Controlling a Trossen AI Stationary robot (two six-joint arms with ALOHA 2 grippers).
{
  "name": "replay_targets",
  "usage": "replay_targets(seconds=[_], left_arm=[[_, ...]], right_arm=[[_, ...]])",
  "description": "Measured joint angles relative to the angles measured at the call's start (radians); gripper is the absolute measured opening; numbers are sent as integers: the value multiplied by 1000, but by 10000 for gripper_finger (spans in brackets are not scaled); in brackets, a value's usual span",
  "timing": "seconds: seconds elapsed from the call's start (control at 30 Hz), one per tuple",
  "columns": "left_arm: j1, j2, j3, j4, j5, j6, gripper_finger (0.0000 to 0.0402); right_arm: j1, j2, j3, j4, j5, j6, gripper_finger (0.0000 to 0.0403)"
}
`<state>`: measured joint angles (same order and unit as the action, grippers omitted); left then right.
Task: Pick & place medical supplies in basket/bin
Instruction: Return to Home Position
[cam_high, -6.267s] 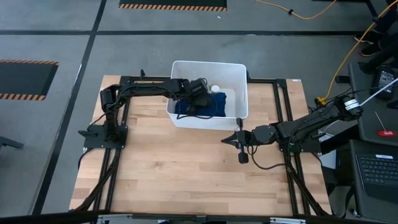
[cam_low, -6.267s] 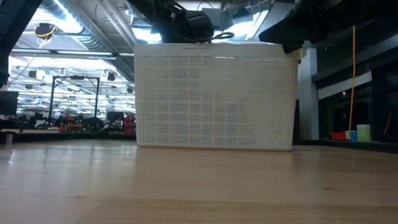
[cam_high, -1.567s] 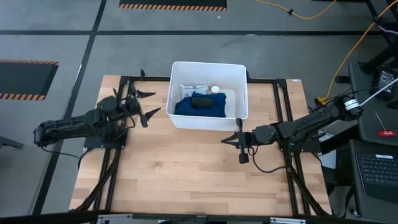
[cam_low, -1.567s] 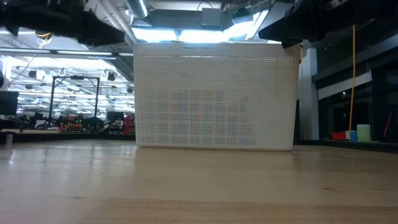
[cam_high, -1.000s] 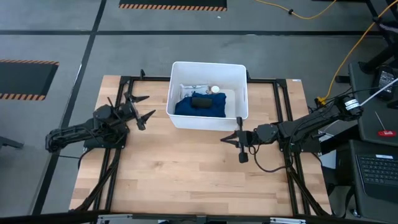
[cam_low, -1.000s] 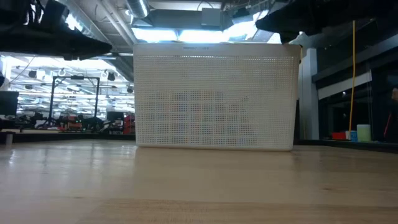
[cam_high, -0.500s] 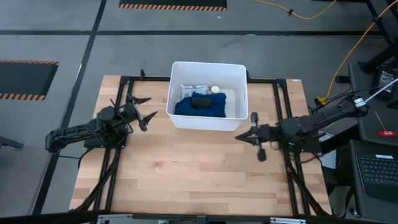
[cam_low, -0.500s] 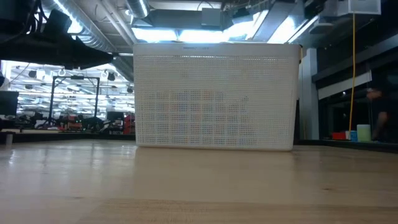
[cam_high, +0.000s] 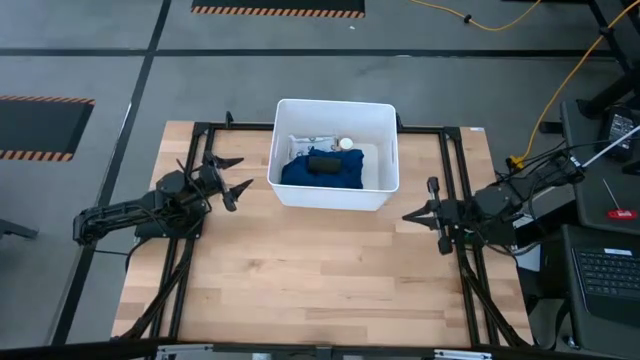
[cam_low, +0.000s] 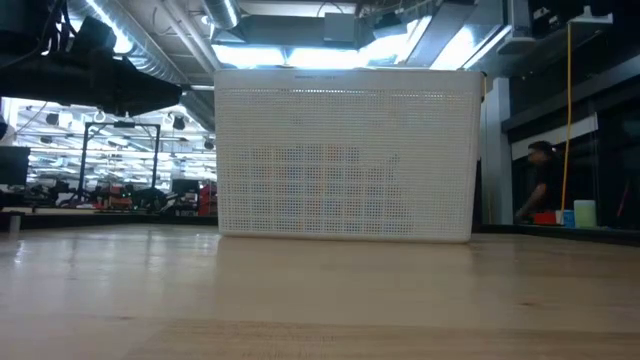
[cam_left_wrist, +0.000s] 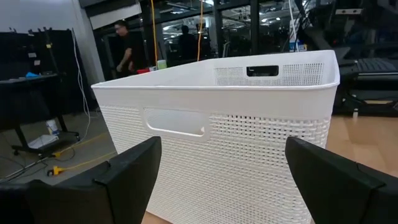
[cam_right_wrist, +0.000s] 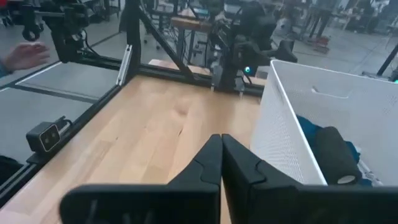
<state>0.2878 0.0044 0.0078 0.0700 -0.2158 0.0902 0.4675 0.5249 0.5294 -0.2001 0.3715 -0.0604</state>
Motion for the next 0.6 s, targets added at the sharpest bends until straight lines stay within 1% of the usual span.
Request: replay_targets(seconds=[0.13,0.27,0.53,0.6], left_arm=[[0,0,0,0,0,0,336],[0,0,0,1,0,0,336],[0,0,0,1,0,1,336],[0,0,0,1,0,1,336]], right_arm=[[0,-83,-99,70,1,-49,7],[0,-199,-218,163,-4,-54,7],[-1,-395,-378,182,-8,-60,7],[-1,-431,-407,182,-9,-95,7]])
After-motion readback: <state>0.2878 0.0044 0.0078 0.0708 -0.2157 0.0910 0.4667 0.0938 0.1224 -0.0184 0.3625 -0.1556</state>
